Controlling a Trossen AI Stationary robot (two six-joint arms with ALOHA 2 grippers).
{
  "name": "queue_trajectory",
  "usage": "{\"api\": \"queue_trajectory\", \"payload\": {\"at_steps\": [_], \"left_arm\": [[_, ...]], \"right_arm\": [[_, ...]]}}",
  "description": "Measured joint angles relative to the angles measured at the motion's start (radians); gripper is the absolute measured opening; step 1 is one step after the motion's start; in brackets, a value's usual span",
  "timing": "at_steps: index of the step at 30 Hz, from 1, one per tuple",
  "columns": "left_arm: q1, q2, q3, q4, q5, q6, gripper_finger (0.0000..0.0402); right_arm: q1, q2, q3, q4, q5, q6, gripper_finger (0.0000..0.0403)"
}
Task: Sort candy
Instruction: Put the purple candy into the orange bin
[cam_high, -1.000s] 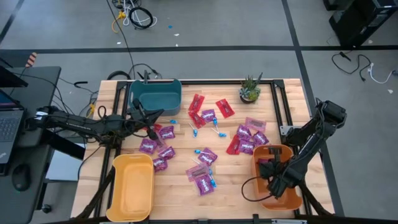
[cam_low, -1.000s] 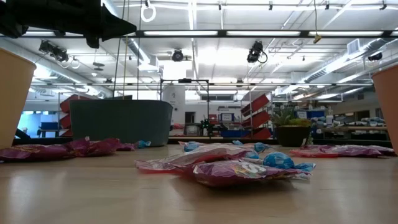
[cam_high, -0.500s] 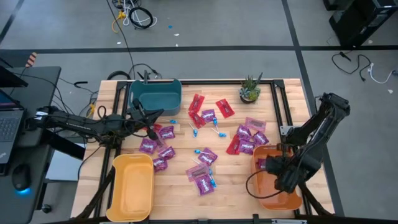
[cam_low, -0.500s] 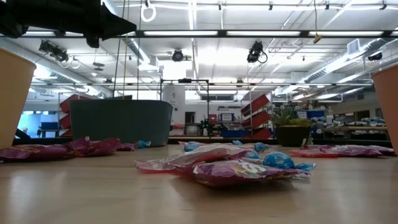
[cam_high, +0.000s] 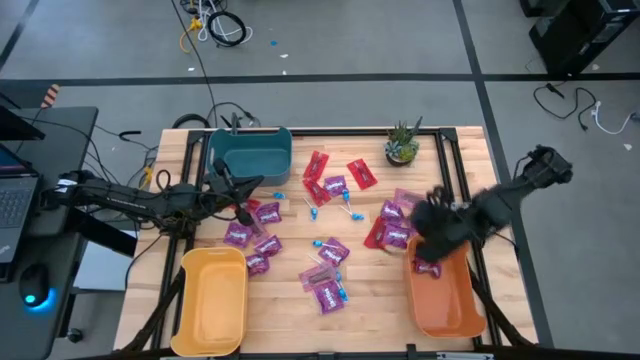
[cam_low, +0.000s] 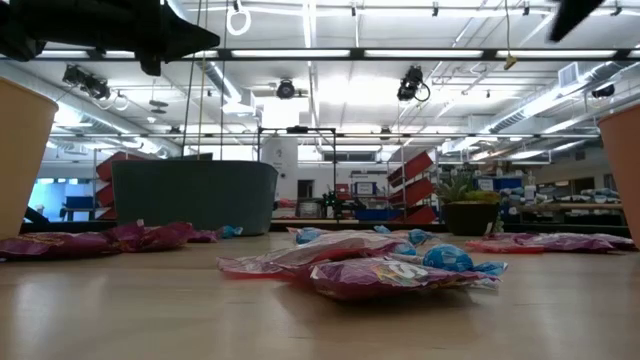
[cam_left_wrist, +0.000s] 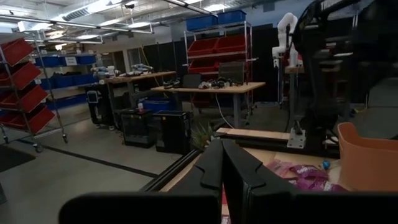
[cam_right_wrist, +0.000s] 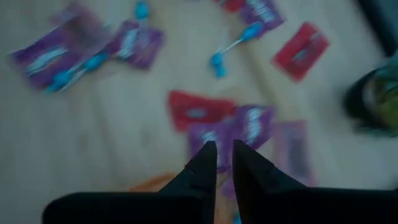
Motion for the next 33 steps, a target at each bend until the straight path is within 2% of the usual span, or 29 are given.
{"api": "queue_trajectory", "payload": {"at_steps": [4,8,12,16,22,33], "left_arm": [[0.0,0.0,0.0,0.001,0.0,0.0,0.0006],[0.0,0.0,0.0,0.008,0.0,0.001,0.0006],[0.0,0.0,0.0,0.047,0.0,0.029,0.0006],[0.0,-0.002,0.0,0.059,0.0,0.034,0.0006],[0.0,-0.002,0.0,0.054,-0.001,0.033,0.0006],[0.0,-0.002,0.0,0.075,0.0,0.033,0.0006]], "right_arm": [[-0.184,0.015,0.0,0.104,0.004,-0.162,0.0023],[-0.326,0.018,0.0,0.329,-0.004,-0.337,0.0013],[-0.443,0.018,0.0,0.586,-0.011,-0.436,0.0006],[-0.53,0.032,0.0,0.77,-0.072,-0.524,0.0],[-0.601,0.118,0.0,0.876,-0.093,-0.601,0.0],[-0.65,0.308,0.0,0.889,-0.094,-0.599,0.0001]]}}
